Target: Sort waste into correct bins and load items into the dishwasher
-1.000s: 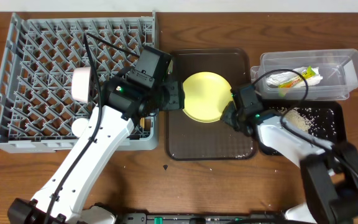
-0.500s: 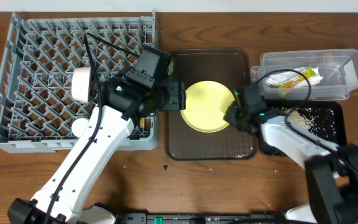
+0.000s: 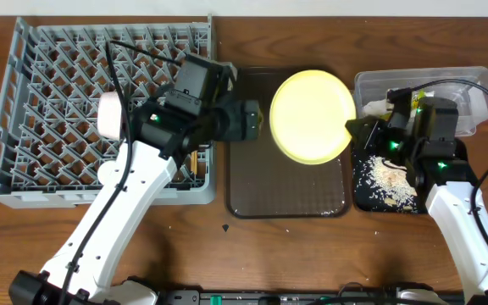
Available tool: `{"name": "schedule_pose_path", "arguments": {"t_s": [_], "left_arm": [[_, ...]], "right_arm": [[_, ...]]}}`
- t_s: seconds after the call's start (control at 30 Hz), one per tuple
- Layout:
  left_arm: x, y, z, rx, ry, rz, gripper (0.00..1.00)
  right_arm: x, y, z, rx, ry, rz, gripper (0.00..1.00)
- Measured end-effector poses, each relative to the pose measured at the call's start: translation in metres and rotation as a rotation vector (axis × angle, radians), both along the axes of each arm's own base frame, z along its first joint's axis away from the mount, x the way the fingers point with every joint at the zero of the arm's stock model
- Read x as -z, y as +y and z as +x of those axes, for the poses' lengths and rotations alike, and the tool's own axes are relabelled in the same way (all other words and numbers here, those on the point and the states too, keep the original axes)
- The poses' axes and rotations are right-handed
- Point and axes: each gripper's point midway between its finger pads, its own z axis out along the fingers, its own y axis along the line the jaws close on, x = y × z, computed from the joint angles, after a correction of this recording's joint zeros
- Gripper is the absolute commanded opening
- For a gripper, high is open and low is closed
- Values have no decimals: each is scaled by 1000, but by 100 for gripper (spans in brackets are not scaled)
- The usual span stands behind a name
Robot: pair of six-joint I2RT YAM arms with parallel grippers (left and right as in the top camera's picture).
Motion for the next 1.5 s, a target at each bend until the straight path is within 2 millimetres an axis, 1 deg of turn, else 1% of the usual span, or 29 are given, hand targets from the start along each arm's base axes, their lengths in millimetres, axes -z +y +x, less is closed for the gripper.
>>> {"name": "schedule_pose_path", "arguments": {"t_s": [0.1, 0.2, 0.23, 0.27, 0.3, 0.33, 0.37, 0.43, 0.47, 0.5, 0.57, 0.63, 0.67, 0.73, 0.77, 0.83, 0.9, 0.93, 0.97, 1.0, 1.07, 1.17, 1.27, 1.33, 1.4, 1.5], "left_arm": [[-8, -15, -3, 62, -3, -76, 95], [-10, -22, -8, 101, 10, -111, 95], [-11, -24, -10, 113, 14, -121, 92], [-12, -25, -11, 119, 17, -128, 87], [-13, -28, -13, 129, 22, -141, 69], [-13, -29, -13, 136, 19, -144, 55], [-14, -30, -14, 144, 23, -154, 34], [-15, -33, -16, 155, 28, -167, 11], [-16, -33, -17, 160, 29, -173, 8], [-16, -34, -17, 166, 29, -176, 8], [-19, -36, -19, 180, 25, -185, 8], [-17, -33, -19, 174, 22, -168, 8], [-15, -29, -18, 166, 21, -151, 8], [-9, -15, -15, 138, 22, -97, 7], [-7, -6, -13, 124, 16, -67, 7], [-6, 25, -6, 68, -21, 26, 7], [-15, 62, 2, -10, -80, 119, 7], [-22, 82, 5, -55, -119, 169, 8], [-36, 120, 8, -141, -186, 267, 7], [-38, 125, 8, -156, -196, 284, 7], [-57, 171, 6, -264, -267, 419, 8], [-76, 226, -2, -375, -310, 605, 7], [-87, 271, -5, -458, -315, 760, 7], [-90, 290, -3, -487, -313, 823, 8], [-90, 308, 0, -495, -295, 887, 7], [-80, 330, 8, -489, -250, 957, 8]], "right_arm": [[-8, 13, -4, -76, -35, 32, 1], [-21, 27, -6, -157, -94, 71, 1], [-28, 34, -6, -195, -127, 92, 1], [-32, 38, -8, -220, -144, 105, 1], [-38, 43, -9, -252, -168, 122, 1], [-40, 45, -10, -265, -177, 130, 1], [-44, 48, -11, -285, -193, 140, 1], [-48, 54, -13, -313, -212, 150, 1], [-49, 56, -14, -321, -216, 152, 2], [-49, 58, -14, -326, -220, 150, 9], [-47, 58, -13, -322, -215, 144, 14], [-47, 60, -14, -330, -216, 146, 38], [-48, 61, -15, -337, -222, 145, 45], [-48, 62, -15, -345, -226, 144, 56], [-48, 62, -15, -344, -226, 142, 59], [-44, 61, -17, -343, -207, 142, 63], [-40, 61, -19, -339, -185, 140, 64], [-37, 60, -20, -331, -165, 135, 66], [-29, 58, -21, -310, -131, 117, 67], [-28, 57, -21, -303, -124, 112, 68], [-15, 53, -22, -263, -74, 70, 69], [4, 48, -24, -202, -5, -14, 70], [18, 43, -25, -151, 37, -94, 71], [22, 42, -24, -129, 44, -135, 72], [26, 41, -23, -112, 43, -174, 72], [28, 39, -21, -89, 43, -206, 72]]}}
